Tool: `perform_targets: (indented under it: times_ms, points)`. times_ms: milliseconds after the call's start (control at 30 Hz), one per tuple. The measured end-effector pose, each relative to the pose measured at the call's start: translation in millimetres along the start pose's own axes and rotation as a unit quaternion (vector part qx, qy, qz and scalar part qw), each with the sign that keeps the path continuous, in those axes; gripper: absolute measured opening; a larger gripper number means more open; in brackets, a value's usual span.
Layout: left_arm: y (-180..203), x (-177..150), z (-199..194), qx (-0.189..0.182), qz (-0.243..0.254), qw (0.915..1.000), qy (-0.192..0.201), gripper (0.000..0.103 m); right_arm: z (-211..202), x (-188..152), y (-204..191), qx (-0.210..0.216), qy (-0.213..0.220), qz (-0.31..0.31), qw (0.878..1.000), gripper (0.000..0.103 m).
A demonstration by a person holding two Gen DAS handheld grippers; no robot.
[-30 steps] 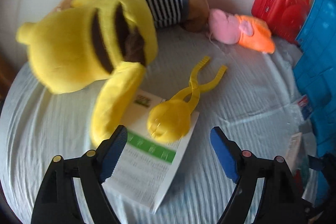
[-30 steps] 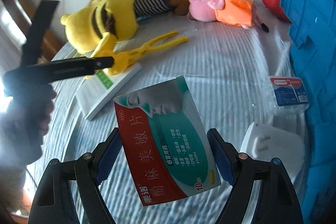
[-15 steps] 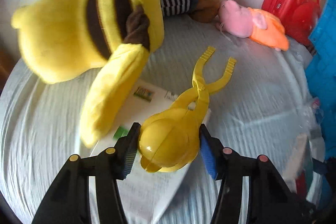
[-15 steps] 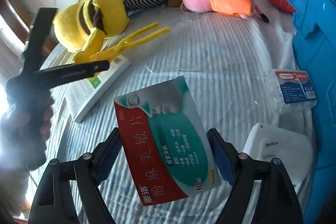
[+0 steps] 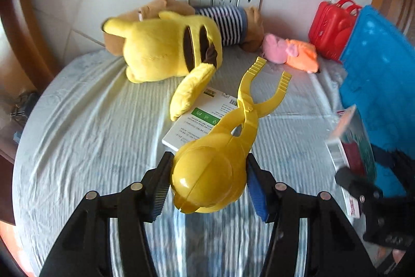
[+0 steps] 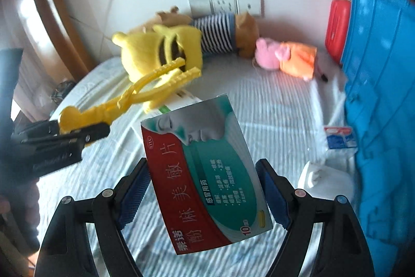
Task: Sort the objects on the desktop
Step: 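Carry the medicine box and yellow clamp toy into the blue crate and release both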
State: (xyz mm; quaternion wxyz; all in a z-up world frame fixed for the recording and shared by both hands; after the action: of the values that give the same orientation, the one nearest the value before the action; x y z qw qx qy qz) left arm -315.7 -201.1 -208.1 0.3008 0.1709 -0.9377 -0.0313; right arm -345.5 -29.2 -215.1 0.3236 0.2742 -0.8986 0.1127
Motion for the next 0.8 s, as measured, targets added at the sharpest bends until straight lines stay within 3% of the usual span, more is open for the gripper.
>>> perform_targets:
  times_ms: [267,467,667,800]
  points:
    - [-12,-12,-83,-0.04,0.011,0.9979,0.049,0.053,-79,10,-34,-0.052,0.051,-0.017,0.997,0.082]
    - [1,-21,-133,-0.084,0.036,0.9925,0.082,0.053,-143,7,-54,-0.105,0.084,-0.02,0.991,0.082]
    - [39,-23,-178,-0.136,0.069,0.9818,0.113,0.053,-215,-4,-47,-0.161,0.116,-0.007,0.98,0.082]
    - [86,-21,-205,-0.172,0.101,0.9708,0.133,0.053,-276,-18,-24,-0.2,0.144,0.013,0.969,0.082]
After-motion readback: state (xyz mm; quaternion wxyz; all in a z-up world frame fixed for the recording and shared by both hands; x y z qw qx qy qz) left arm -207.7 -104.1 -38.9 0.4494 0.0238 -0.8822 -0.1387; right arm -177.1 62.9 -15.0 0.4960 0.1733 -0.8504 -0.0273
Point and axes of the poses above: each gripper's, at about its wrist camera, not at the fingertips, and z roughly the way its jaws point, y to its right, x to its top, the point moved 5 cm from there along z, roughly the way its jaws point, and after that the axes turned 11 degrees about -z, right-handed, at the moved point
